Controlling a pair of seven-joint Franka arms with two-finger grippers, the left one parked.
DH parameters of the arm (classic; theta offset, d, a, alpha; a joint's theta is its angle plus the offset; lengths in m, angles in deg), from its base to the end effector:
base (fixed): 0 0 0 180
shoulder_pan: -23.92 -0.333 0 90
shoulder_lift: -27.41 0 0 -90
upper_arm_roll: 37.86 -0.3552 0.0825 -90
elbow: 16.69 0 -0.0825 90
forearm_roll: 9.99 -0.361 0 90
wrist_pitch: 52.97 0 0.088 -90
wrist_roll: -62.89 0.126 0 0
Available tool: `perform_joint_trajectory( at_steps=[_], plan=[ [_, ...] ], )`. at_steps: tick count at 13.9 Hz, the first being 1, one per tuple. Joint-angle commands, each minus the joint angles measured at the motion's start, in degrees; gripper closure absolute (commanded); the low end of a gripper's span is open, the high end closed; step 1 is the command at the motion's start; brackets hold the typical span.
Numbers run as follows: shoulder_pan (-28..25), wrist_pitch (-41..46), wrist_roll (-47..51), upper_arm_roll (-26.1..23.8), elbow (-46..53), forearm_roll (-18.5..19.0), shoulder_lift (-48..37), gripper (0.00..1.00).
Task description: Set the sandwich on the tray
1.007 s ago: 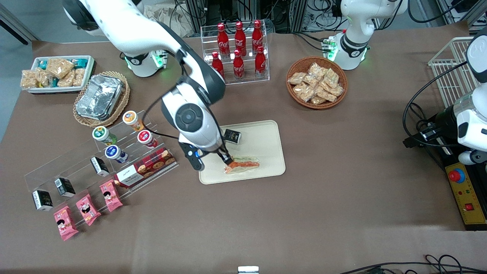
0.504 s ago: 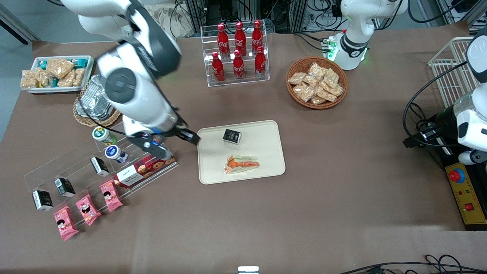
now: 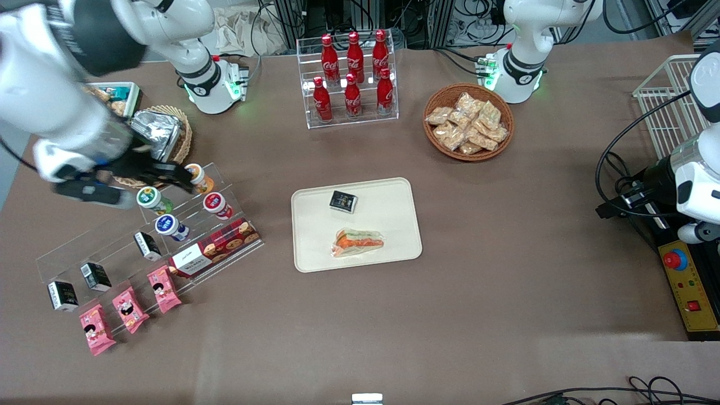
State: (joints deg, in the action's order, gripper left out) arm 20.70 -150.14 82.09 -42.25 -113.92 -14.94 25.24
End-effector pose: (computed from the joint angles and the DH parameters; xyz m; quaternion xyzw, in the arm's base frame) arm 0.5224 0.0805 0.6191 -0.9934 0.1054 -0.0082 0.0446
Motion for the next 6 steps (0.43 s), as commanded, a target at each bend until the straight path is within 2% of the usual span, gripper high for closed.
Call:
perform_joint_trajectory(
  at_steps=[1,3,6],
  plan=[
    [7.07,-0.56,-10.99,-0.70,-1.21,0.38,-1.87,0.04],
    [9.98,-0.56,-13.92,-0.70,0.90,0.38,-1.35,0.04],
    [10.17,1.44,-13.40,-0.88,1.61,1.69,-1.43,0.04]
  ],
)
